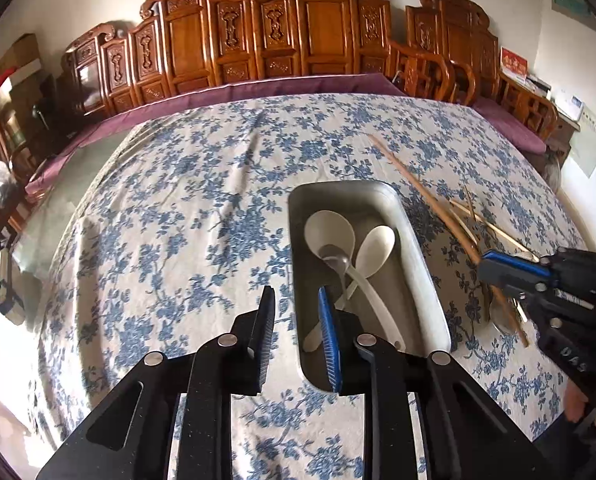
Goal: Organize utensils
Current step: 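Lower the wooden chopstick into the tray and open the right tool, then move both open tools back over the utensil pile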
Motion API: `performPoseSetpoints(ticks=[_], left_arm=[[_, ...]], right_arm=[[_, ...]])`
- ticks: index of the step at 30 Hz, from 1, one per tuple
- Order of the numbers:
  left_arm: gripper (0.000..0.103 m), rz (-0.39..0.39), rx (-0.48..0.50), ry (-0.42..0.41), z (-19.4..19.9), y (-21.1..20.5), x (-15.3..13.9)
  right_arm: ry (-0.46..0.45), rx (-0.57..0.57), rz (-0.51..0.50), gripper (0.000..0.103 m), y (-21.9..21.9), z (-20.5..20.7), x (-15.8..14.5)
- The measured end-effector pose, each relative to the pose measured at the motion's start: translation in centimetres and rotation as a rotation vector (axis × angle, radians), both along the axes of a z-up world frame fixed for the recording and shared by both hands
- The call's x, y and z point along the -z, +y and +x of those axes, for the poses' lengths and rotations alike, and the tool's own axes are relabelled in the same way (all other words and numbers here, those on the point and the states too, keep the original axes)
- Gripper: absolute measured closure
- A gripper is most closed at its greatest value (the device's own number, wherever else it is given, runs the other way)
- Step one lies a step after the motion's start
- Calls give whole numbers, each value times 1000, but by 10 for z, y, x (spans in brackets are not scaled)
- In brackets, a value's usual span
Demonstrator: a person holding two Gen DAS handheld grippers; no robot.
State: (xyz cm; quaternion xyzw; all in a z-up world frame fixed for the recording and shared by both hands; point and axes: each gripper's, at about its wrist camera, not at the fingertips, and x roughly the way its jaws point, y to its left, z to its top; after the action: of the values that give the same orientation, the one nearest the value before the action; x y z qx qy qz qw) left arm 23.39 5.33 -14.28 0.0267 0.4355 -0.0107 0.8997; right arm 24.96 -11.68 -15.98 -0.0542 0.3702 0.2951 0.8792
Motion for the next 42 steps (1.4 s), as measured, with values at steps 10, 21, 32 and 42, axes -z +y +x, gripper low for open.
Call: performPoseSetpoints(ticks=[10, 21, 32, 42], left_arm=[[77, -16, -34, 3, -8, 30, 5], [77, -16, -31, 12, -8, 31, 9], [77, -10, -15, 9, -9, 19, 2], [69, -35, 50, 12, -9, -22, 4]], right_arm=[[76, 14, 95, 97, 39, 24, 11], [203, 46, 141, 96, 43, 43, 54], [149, 35, 128, 96, 30, 39, 43], [-10, 43, 47, 96, -42, 26, -1]])
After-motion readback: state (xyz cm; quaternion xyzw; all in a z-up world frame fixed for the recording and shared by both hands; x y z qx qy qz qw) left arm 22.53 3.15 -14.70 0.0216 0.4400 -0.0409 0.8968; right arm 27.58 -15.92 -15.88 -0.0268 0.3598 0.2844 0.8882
